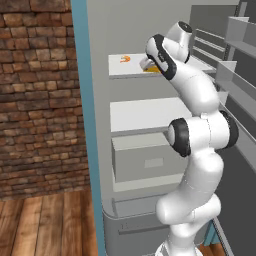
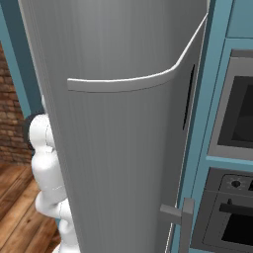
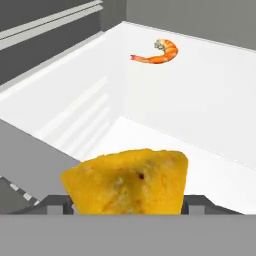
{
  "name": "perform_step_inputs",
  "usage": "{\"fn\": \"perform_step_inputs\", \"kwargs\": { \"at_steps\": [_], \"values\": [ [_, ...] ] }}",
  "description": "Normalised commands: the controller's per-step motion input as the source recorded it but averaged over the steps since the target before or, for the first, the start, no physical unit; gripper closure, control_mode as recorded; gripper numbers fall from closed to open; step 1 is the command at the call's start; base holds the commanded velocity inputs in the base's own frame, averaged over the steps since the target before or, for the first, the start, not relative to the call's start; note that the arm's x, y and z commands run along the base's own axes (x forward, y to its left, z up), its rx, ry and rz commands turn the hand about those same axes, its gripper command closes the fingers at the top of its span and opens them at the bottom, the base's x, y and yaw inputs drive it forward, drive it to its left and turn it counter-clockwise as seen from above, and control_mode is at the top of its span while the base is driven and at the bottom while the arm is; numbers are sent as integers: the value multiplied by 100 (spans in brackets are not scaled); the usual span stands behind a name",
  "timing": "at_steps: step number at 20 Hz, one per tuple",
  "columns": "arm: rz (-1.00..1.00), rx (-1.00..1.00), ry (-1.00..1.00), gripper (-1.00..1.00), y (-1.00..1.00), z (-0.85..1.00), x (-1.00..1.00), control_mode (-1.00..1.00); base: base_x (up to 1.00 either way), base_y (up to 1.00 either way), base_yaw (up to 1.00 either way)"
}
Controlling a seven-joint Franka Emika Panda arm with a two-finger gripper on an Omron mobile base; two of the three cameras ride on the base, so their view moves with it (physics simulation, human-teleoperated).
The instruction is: Pick the cheese from the fridge and the cheese grater from the cabinet and place them next to the salad bowl.
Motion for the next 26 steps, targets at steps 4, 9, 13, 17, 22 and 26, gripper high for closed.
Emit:
{"fn": "perform_step_inputs", "kwargs": {
  "at_steps": [4,9,13,17,22,26],
  "values": [
    [-12,-2,-11,100,27,0,-74,-100,0,0,0],
    [-13,-1,-1,100,11,0,-76,-100,0,0,0],
    [-13,0,0,100,12,0,-72,-100,0,0,0],
    [-10,0,1,100,10,0,-74,-100,0,0,0],
    [-10,12,1,100,7,-5,-68,-100,0,0,0],
    [-7,10,1,100,6,-8,-69,-100,0,0,0]
  ]
}}
